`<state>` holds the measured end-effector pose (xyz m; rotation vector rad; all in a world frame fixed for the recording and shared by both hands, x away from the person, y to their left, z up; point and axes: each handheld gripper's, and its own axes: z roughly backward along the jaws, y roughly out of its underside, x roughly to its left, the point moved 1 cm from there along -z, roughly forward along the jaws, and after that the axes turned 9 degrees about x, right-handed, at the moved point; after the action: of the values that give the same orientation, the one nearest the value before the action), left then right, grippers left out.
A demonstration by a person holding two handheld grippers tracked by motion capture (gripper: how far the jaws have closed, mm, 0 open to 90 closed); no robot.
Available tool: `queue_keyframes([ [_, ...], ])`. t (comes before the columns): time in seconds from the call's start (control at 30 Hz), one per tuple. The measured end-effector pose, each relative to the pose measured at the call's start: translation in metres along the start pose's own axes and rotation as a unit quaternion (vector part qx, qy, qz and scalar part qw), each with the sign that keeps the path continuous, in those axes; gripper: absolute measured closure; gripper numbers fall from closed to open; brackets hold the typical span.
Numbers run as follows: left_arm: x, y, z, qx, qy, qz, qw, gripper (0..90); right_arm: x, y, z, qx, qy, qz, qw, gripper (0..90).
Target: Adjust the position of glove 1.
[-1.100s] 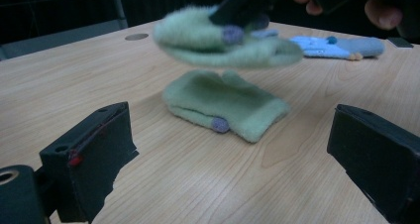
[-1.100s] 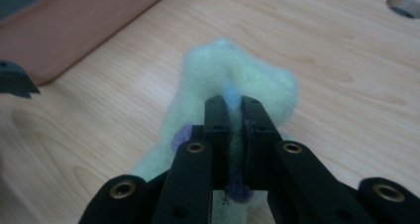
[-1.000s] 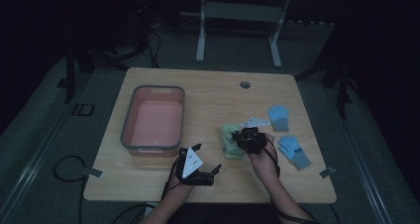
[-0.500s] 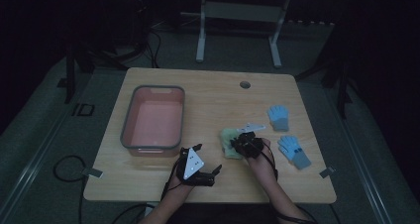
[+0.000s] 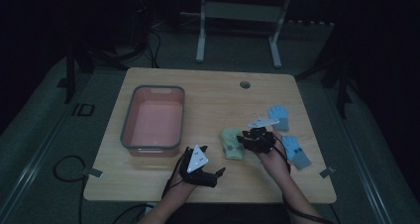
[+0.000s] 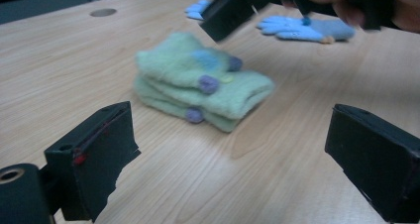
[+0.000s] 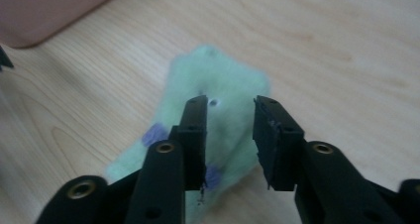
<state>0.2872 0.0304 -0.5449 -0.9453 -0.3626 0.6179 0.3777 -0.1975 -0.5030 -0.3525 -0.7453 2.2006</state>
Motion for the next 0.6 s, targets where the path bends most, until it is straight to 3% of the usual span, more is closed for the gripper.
queue_keyframes([
  [0.07,-0.001,-0.005,-0.003,0.016,0.029,-0.023,0.9992,5.4,-0.011,-0.007,0.007,-0.008,-0.006,0.006,0.9999,61.4],
  [0.13,-0.002,-0.010,-0.008,0.022,0.049,-0.031,0.9981,5.4,-0.018,-0.013,0.008,-0.013,-0.018,0.006,0.9997,60.7],
  [0.2,-0.002,-0.016,-0.014,0.029,0.071,-0.049,0.9958,5.4,-0.023,-0.019,0.006,-0.014,-0.031,0.006,0.9994,59.2],
  [0.23,-0.002,-0.016,-0.014,0.029,0.071,-0.049,0.9958,5.7,-0.023,-0.019,0.006,-0.014,-0.031,0.006,0.9994,59.2],
  [0.3,-0.001,-0.026,-0.026,0.040,0.082,-0.078,0.9927,9.9,-0.027,-0.026,-0.003,-0.011,-0.050,0.012,0.9986,55.4],
  [0.47,0.002,-0.035,-0.036,0.040,0.091,-0.105,0.9894,19.1,-0.031,-0.030,-0.016,-0.001,-0.061,0.007,0.9981,52.1],
  [0.5,0.005,-0.041,-0.049,0.053,0.093,-0.133,0.9853,22.3,-0.035,-0.031,-0.033,0.013,-0.087,-0.009,0.9961,47.4],
  [0.53,0.005,-0.041,-0.049,0.053,0.093,-0.133,0.9853,24.7,-0.036,-0.030,-0.037,0.017,-0.094,-0.008,0.9954,44.9],
  [0.57,0.007,-0.042,-0.057,0.066,0.091,-0.151,0.9821,26.4,-0.036,-0.030,-0.042,0.022,-0.097,-0.011,0.9950,44.4],
  [0.6,0.007,-0.042,-0.061,0.073,0.084,-0.157,0.9813,28.1,-0.037,-0.029,-0.046,0.029,-0.102,-0.014,0.9943,43.2],
])
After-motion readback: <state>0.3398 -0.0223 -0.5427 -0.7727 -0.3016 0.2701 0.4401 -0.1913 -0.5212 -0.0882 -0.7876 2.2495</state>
